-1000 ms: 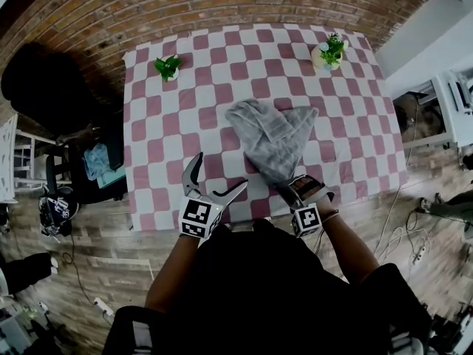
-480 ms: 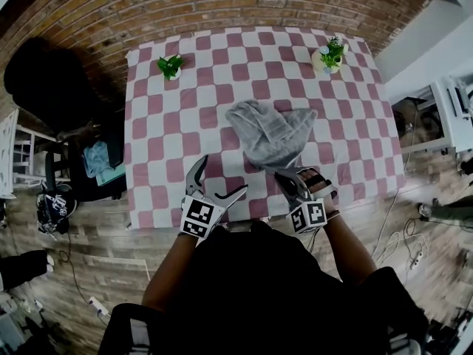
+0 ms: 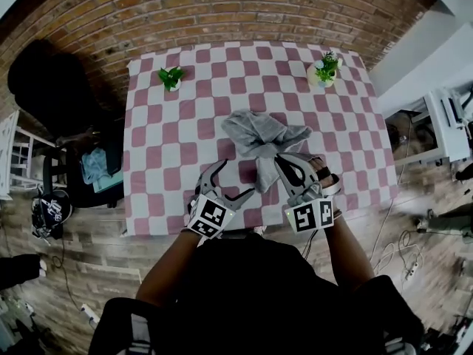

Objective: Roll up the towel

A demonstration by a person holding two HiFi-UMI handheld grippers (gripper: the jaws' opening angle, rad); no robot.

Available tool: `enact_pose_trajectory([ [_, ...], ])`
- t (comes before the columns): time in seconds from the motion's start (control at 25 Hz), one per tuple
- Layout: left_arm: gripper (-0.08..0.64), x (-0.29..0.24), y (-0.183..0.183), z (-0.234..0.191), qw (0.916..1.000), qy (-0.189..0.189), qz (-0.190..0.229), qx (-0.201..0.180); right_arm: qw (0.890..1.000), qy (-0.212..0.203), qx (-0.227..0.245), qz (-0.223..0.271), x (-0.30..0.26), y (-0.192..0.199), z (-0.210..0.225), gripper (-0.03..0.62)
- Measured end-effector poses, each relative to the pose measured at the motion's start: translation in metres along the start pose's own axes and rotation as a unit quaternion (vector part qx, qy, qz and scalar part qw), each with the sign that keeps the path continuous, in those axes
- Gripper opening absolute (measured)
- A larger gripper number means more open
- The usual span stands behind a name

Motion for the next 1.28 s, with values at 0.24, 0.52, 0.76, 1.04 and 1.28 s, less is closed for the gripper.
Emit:
enact_pose_trajectory([
  [0.24, 0.383, -0.03, -0.04, -0.001, 0.9986, -0.027, 0.042, -0.017, 0.998, 0.056, -0.015, 0.025, 0.01, -0.022, 0.055, 0.026],
  [0.52, 0.354, -0.062, -0.082, -0.015, 0.9923, -0.103, 0.068, -0.012, 0.993, 0.098, -0.029, 0.054, 0.029, -0.048, 0.09, 0.026],
  [0.76, 0.308, -0.073, -0.063, -0.02, 0.992, -0.122, 0.03, -0.017, 0.985, 0.148, -0.027, 0.081, 0.047, -0.065, 0.124, 0.026],
  [1.04, 0.245, -0.079, -0.037, -0.014, 0.9914, -0.129, 0.0, -0.019, 0.973, 0.205, -0.044, 0.101, 0.069, -0.078, 0.162, 0.026],
  [1.28, 0.229, -0.08, -0.034, -0.013, 0.9909, -0.133, 0.002, -0.021, 0.964, 0.229, -0.054, 0.126, 0.079, -0.088, 0.181, 0.026],
])
Point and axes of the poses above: the fingertips, and each gripper's own axes: x backward along the fingers, z to its right, y out of its underside, the point moved 3 cm from there along x, backward along the fingers, and after that the axes turned 6 degrees about -y, right-handed, at the moved point
